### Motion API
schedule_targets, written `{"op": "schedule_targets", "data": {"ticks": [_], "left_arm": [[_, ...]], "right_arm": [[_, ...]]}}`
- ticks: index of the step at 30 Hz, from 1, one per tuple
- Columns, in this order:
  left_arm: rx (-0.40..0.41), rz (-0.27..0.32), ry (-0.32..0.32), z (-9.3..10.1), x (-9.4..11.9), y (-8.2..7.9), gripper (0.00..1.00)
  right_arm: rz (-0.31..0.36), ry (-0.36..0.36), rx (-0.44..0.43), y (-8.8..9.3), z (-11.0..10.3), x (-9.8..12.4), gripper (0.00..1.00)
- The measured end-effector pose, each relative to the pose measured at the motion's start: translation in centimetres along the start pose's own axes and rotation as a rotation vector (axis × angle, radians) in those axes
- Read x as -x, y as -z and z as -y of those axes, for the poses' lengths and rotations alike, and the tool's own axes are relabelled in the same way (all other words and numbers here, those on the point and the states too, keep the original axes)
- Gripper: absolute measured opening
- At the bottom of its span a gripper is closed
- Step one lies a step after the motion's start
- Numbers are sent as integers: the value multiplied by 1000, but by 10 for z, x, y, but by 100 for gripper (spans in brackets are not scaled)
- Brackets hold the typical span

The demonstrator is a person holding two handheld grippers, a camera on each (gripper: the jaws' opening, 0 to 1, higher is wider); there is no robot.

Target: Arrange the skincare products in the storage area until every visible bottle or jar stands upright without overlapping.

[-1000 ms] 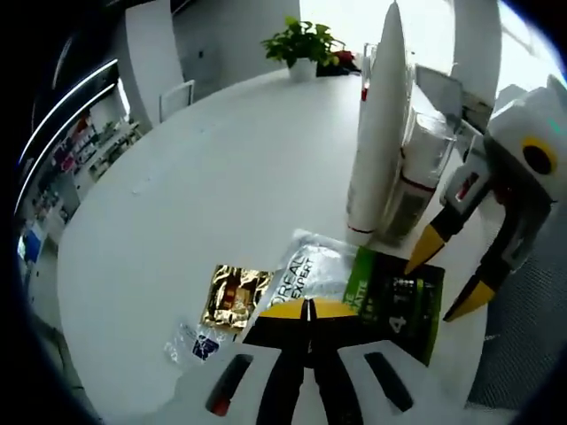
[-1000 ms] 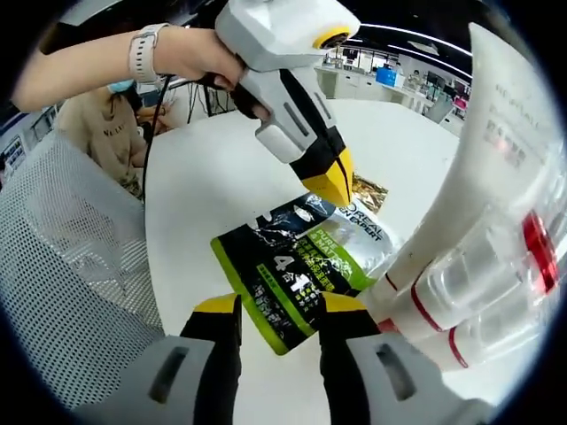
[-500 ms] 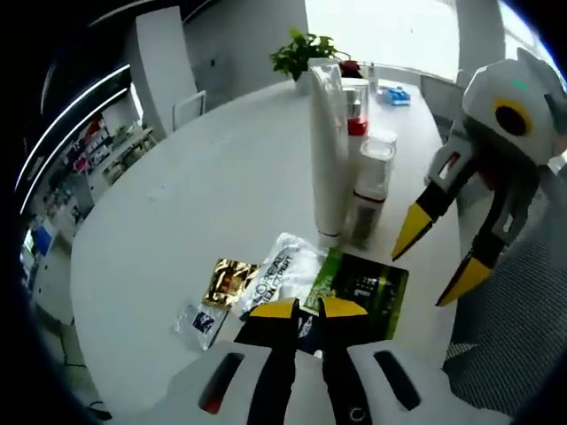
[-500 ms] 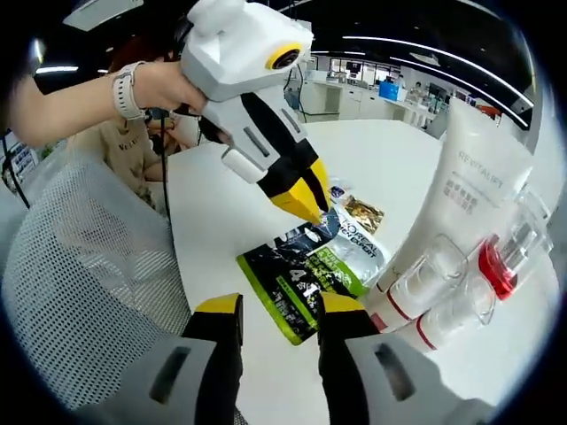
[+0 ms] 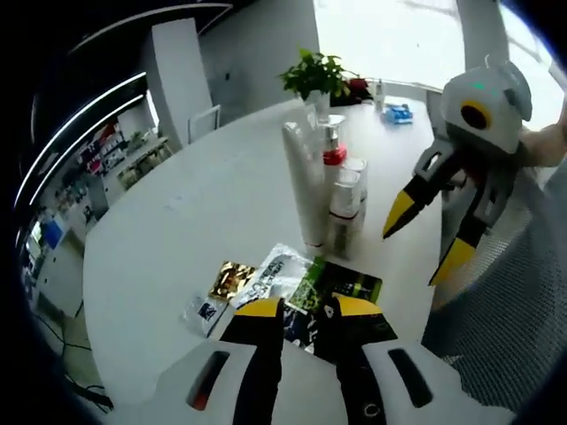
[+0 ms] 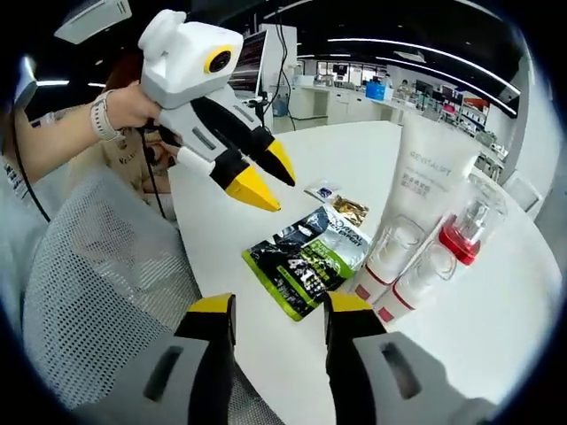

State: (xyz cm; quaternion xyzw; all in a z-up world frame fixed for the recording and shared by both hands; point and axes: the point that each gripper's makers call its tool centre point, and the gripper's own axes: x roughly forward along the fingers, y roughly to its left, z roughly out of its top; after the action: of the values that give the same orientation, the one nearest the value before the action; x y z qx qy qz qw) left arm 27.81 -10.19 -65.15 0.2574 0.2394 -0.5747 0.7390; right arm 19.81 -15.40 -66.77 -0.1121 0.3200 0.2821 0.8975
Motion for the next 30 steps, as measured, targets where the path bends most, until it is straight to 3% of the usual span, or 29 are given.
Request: {"op": "schedule_targets", "data": {"ticks": [16, 30], "left_arm": [[141, 40, -45, 9, 25, 10, 39], [140, 70, -89, 7, 42, 0, 59]], "right_arm": [[1, 105, -67, 0, 23, 35, 61], [8, 144, -102, -4, 35, 44, 78]]}}
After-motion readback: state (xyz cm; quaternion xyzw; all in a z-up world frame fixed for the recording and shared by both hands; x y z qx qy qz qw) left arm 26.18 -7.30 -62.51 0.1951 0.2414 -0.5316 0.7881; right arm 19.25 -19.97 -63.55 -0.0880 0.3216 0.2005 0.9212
